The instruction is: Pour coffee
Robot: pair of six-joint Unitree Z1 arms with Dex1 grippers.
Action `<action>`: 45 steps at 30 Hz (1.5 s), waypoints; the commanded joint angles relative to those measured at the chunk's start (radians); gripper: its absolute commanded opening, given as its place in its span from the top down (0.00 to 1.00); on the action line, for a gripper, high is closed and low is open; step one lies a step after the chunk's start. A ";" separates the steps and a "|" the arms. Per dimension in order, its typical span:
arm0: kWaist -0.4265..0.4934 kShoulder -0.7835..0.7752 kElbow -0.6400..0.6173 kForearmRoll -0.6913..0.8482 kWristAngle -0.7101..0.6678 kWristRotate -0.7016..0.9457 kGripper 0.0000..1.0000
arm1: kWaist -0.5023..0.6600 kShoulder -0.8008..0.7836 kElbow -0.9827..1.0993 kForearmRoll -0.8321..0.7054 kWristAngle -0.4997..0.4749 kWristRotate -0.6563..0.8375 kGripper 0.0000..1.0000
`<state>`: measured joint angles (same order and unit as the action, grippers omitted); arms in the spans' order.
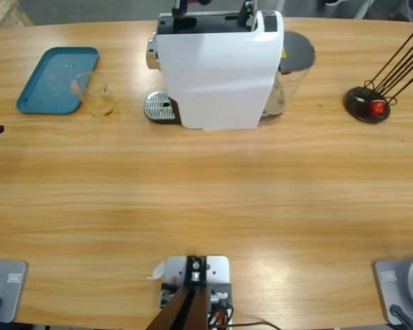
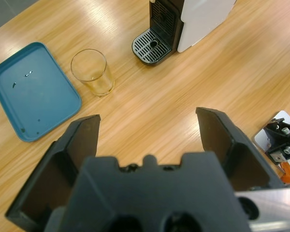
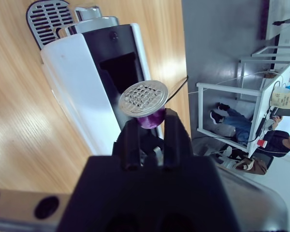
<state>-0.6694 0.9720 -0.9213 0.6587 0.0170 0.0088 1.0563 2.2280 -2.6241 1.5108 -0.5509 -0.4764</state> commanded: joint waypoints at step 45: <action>-0.025 -0.024 0.045 -0.022 -0.009 -0.010 0.14 | 0.002 0.151 -0.332 0.062 -0.015 -0.001 0.99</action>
<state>-0.6865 0.9585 -0.9133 0.6480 0.0169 0.0088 1.0563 2.3228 -2.6425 1.5106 -0.6138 -0.4764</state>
